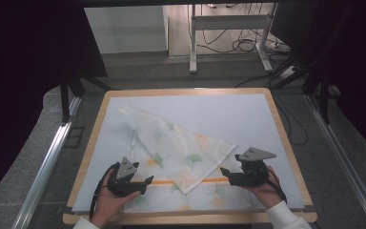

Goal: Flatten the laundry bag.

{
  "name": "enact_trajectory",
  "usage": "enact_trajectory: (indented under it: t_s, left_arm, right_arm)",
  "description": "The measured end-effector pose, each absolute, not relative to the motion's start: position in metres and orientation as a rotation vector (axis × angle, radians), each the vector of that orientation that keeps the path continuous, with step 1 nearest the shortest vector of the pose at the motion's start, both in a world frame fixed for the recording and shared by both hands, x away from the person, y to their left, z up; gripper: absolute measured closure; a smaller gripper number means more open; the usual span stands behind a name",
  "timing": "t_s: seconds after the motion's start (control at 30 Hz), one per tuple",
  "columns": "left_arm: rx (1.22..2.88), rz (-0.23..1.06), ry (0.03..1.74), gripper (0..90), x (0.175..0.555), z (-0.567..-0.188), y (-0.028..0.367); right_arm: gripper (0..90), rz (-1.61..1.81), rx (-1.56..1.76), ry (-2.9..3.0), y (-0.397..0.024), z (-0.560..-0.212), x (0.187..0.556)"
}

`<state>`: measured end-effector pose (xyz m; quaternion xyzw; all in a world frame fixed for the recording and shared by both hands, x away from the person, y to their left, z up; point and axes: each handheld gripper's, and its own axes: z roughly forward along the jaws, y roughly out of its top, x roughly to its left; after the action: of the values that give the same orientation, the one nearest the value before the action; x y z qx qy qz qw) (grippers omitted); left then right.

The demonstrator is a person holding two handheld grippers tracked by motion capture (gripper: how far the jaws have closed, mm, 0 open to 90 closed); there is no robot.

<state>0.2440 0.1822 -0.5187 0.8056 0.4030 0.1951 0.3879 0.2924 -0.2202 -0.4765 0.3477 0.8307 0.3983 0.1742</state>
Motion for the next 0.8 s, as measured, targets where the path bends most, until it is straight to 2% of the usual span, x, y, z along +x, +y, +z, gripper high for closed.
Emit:
enact_trajectory:
  t_s: [0.47,0.8]
  left_arm:
    - [2.072,0.479,1.018,26.9,0.245,-0.522,0.182]
    - [2.073,0.52,1.041,26.8,0.249,-0.524,0.18]
  right_arm:
    - [26.8,1.124,0.924,2.411,-0.197,-0.473,0.297]
    - [27.4,1.112,0.892,2.45,-0.173,-0.466,0.301]
